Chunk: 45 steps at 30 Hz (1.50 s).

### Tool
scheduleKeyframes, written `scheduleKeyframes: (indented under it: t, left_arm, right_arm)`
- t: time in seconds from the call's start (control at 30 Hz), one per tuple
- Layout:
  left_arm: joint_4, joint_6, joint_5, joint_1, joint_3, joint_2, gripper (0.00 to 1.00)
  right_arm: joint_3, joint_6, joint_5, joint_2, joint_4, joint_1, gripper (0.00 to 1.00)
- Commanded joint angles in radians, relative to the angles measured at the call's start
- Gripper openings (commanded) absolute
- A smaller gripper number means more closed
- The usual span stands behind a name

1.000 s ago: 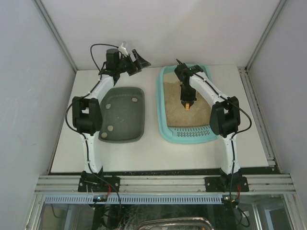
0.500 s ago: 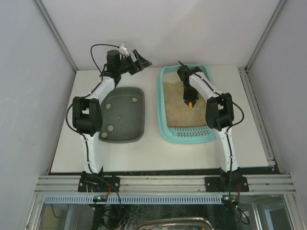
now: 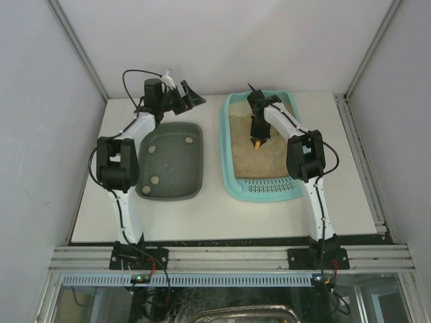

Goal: Clean the litter box

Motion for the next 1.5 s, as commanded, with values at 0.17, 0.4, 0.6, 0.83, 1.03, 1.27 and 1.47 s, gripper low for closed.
scheduleKeyframes:
  t: [0.17, 0.4, 0.6, 0.83, 1.03, 1.27, 1.47]
  left_arm:
    - [0.008, 0.034, 0.04, 0.042, -0.054, -0.104, 1.0]
    - [0.028, 0.035, 0.057, 0.043, -0.149, -0.168, 1.0]
    - [0.034, 0.051, 0.063, 0.046, -0.226, -0.197, 1.0]
    - [0.035, 0.057, 0.07, 0.051, -0.256, -0.199, 1.0]
    - [0.013, 0.055, 0.083, 0.054, -0.24, -0.193, 1.0]
    - [0.031, -0.046, 0.114, 0.054, -0.187, -0.141, 1.0]
    - [0.082, -0.229, 0.171, 0.038, -0.092, -0.035, 1.0]
  right_arm:
    - [-0.268, -0.064, -0.364, -0.183, 0.394, -0.036, 0.0]
    - [-0.639, -0.022, -0.493, -0.425, 0.625, -0.085, 0.0]
    - [-0.695, -0.037, -0.463, -0.464, 0.626, -0.085, 0.0]
    - [-0.549, -0.053, -0.359, -0.362, 0.528, -0.065, 0.0]
    - [-0.31, -0.035, -0.126, -0.283, 0.222, -0.005, 0.0]
    - [-0.287, -0.006, -0.049, -0.276, 0.112, 0.004, 0.0]
    - [-0.286, -0.027, -0.009, -0.249, 0.087, 0.011, 0.0]
